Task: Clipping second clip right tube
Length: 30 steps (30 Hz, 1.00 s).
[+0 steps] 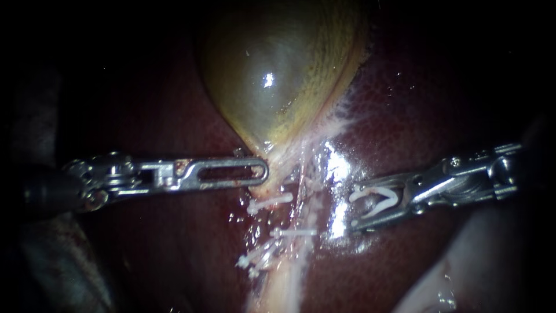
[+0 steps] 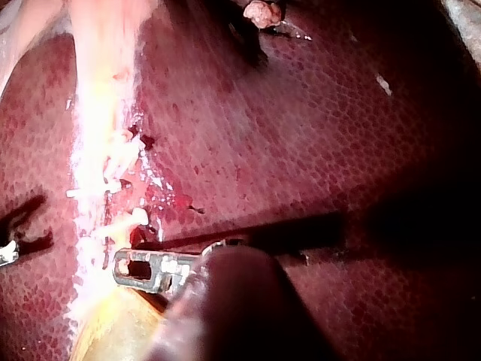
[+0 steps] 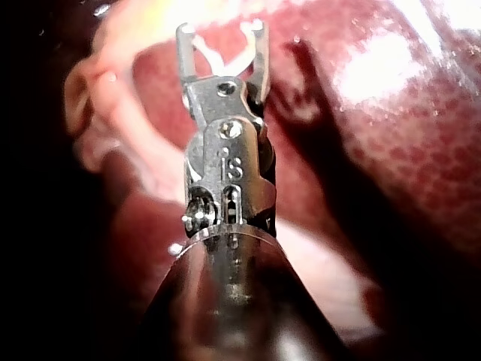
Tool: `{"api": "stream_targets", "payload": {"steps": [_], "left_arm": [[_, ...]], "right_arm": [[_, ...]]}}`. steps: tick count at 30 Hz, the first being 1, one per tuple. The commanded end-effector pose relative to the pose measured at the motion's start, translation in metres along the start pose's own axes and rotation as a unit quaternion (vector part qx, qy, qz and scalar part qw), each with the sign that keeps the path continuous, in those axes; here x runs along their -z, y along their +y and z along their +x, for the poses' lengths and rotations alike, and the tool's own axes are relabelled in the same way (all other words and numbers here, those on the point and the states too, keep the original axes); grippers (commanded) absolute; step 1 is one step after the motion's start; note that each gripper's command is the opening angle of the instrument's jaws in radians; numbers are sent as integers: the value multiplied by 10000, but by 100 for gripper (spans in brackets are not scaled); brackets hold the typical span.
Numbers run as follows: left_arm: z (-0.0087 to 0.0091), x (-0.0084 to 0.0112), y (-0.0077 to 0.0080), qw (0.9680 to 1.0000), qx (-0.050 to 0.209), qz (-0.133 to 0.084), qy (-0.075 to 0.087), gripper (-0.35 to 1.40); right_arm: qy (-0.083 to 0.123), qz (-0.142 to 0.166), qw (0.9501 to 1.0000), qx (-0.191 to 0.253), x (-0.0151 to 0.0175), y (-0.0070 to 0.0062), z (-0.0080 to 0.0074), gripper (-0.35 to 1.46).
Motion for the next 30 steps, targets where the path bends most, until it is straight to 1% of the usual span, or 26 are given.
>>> {"api": "stream_targets", "payload": {"steps": [1,8,13,20,24,30], "left_arm": [[0,0,0,10000,2,-12,-5,-35],[-2,0,4,10000,4,-21,-15,-35],[-2,6,8,10000,11,-38,-37,-35],[0,28,19,9999,39,-72,-85,-35],[3,45,26,9999,60,-101,-126,-35],[3,61,34,9998,77,-118,-154,-35]], "right_arm": [[0,1,10000,1,0,0,-1,53],[4,-6,10000,3,-4,-1,0,53],[10,-22,10000,30,-11,-4,1,54],[54,-69,9992,-393,-30,-11,7,56],[82,-107,9984,-552,-46,-14,12,56],[120,-163,9970,-743,-68,-16,17,56]]}}
